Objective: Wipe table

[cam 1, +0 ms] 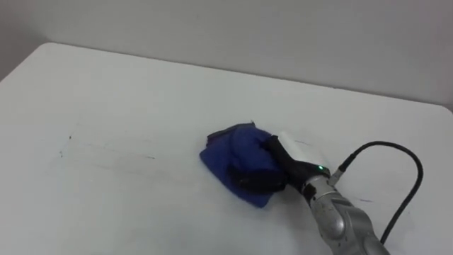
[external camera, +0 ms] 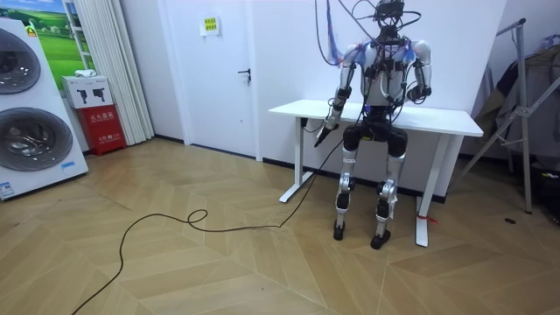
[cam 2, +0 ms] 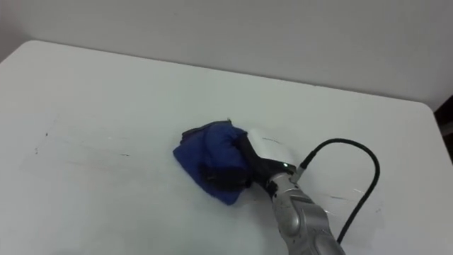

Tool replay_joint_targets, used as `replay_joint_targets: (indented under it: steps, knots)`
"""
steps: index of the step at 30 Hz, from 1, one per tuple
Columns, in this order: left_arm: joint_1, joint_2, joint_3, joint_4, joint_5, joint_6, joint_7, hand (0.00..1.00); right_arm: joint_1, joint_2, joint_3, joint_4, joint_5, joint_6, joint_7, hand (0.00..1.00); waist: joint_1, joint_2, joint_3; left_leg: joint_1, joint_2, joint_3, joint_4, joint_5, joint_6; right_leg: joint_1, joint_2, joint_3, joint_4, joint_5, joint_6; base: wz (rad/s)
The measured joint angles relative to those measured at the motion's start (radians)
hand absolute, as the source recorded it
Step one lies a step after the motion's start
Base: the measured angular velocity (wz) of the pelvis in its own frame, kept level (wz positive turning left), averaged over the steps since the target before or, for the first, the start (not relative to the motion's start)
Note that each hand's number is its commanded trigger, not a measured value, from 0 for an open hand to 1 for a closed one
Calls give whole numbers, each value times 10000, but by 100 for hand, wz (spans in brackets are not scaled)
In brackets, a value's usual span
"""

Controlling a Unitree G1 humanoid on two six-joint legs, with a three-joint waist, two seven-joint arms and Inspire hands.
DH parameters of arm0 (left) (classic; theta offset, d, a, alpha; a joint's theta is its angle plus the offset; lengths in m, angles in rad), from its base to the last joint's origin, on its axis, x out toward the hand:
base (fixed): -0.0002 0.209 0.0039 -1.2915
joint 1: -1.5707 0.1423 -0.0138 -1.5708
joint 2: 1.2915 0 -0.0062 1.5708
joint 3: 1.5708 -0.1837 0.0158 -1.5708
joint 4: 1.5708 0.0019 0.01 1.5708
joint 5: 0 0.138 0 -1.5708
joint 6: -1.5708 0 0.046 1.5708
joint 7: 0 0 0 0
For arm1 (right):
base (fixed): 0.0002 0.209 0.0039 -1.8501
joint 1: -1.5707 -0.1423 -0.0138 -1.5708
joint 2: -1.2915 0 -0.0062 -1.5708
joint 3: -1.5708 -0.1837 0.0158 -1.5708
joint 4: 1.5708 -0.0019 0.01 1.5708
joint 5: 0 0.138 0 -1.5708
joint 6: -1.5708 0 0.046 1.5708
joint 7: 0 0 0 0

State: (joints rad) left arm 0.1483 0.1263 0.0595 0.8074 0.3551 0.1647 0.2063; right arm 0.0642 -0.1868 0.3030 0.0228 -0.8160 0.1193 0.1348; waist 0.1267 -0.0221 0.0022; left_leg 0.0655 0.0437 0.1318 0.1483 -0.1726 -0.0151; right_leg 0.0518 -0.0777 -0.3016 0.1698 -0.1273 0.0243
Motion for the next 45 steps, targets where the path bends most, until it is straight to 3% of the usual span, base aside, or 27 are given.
replay_joint_targets:
  steps: [4, 8, 12, 18, 22, 27, 32, 39, 45]
  knots:
    - [189, 60, 238, 29, 21, -179, -3, 0, 387, -140, -512, -972, 12, -42, 462, 0, -268, 8, 32, 2, 1, -3, -14, 1, -1, -4, 1, 19, -4, -8, 13, 0]
    - [568, 142, 639, 27, 47, -196, -6, 0, 466, -395, -1830, -1872, 285, 33, 513, 0, -596, -14, 36, 80, 0, 94, -60, -10, 9, -12, 2, 139, -2, -12, 20, -8]
    - [666, 215, 816, 26, 85, -225, -8, 0, 482, -537, -3083, -2342, 287, 38, 330, 0, -757, -72, 21, 151, 2, 227, -125, -19, 7, -18, 16, 250, 1, -21, 33, -8]
    - [821, 283, 1054, 9, 78, -243, -21, 0, 548, -545, -3906, -2670, 543, 0, -41, 0, -1095, -202, -54, 184, 12, 269, -120, -20, 8, -5, 20, 273, 2, -18, 36, -2]
    - [1086, 279, 1878, -99, 100, -425, -244, 0, 569, -557, -5203, -2660, 772, -135, -365, 0, -1245, -206, -47, 263, 12, 305, -147, -22, 10, 19, 20, 294, 11, -16, 40, -2]
    - [1481, 302, 2752, -439, 123, -446, -431, 0, 745, -616, -6987, -2277, 950, -197, -1328, 0, -1615, -212, -7, 316, 17, 341, -154, -30, 8, 16, 24, 389, 46, -17, 40, -3]
    - [1822, 428, 3096, -542, 105, -456, -424, 0, 1006, -775, -7979, -1222, 1514, -216, -2353, 0, -1984, -325, 2, 348, 34, 476, -136, -74, 13, 10, 40, 496, 67, -18, 43, -7]
    - [2139, 420, 3228, -548, 112, -413, -407, 0, 1338, -900, -9255, 544, 3806, -122, -4209, 0, -2112, -389, 15, 493, 41, 733, -121, -166, 28, -33, 49, 790, 173, -76, 86, -10]
    - [2170, 420, 3260, -552, 82, -223, -423, 0, 1513, -981, -9627, 2206, 6371, -74, -5596, 0, -2217, -413, 23, 492, 42, 715, -121, -166, 28, -21, 48, 789, 174, -126, 94, 0]
